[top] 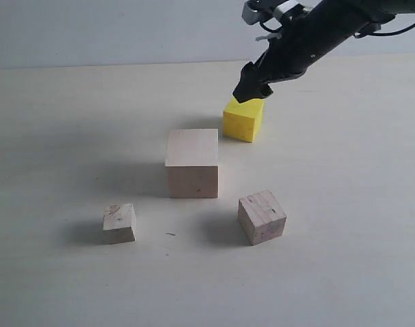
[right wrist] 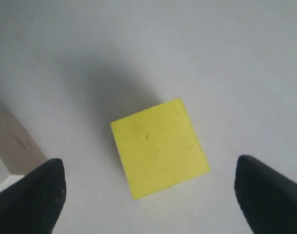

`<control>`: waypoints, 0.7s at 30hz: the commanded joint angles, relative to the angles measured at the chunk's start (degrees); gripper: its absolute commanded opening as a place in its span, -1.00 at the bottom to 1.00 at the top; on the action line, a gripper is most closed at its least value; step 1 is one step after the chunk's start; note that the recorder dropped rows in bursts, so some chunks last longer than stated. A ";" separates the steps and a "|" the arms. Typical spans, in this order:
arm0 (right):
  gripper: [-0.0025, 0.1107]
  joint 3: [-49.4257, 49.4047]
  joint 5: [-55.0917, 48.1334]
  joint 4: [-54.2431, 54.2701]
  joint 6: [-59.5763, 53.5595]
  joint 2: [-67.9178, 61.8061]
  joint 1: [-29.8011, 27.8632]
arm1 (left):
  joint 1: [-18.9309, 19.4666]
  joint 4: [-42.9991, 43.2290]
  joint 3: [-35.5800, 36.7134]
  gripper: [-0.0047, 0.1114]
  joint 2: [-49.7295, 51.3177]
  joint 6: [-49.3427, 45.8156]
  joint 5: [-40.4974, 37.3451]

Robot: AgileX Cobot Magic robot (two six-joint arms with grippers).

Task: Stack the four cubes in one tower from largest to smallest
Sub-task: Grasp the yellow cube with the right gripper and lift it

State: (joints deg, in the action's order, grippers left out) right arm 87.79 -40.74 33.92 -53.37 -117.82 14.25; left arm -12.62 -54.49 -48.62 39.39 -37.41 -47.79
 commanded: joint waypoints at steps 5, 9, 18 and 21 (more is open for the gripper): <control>0.60 3.62 1.59 1.57 -9.71 -3.13 -0.21 | -0.12 2.90 0.16 -0.92 0.03 0.50 -0.80; 0.60 4.98 1.81 1.63 -15.15 -4.21 0.21 | -0.12 3.41 0.16 -0.92 0.03 0.50 -3.38; 0.60 5.79 1.75 1.72 -16.82 -8.31 0.36 | -0.12 5.08 0.16 -0.92 0.03 2.18 -6.61; 0.60 5.88 1.99 2.40 -17.57 -9.00 0.36 | -0.12 6.39 0.16 -0.92 0.03 3.35 -6.71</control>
State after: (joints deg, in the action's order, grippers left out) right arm 93.19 -39.25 35.38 -70.01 -126.47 14.45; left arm -12.62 -49.03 -48.62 39.39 -35.34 -54.24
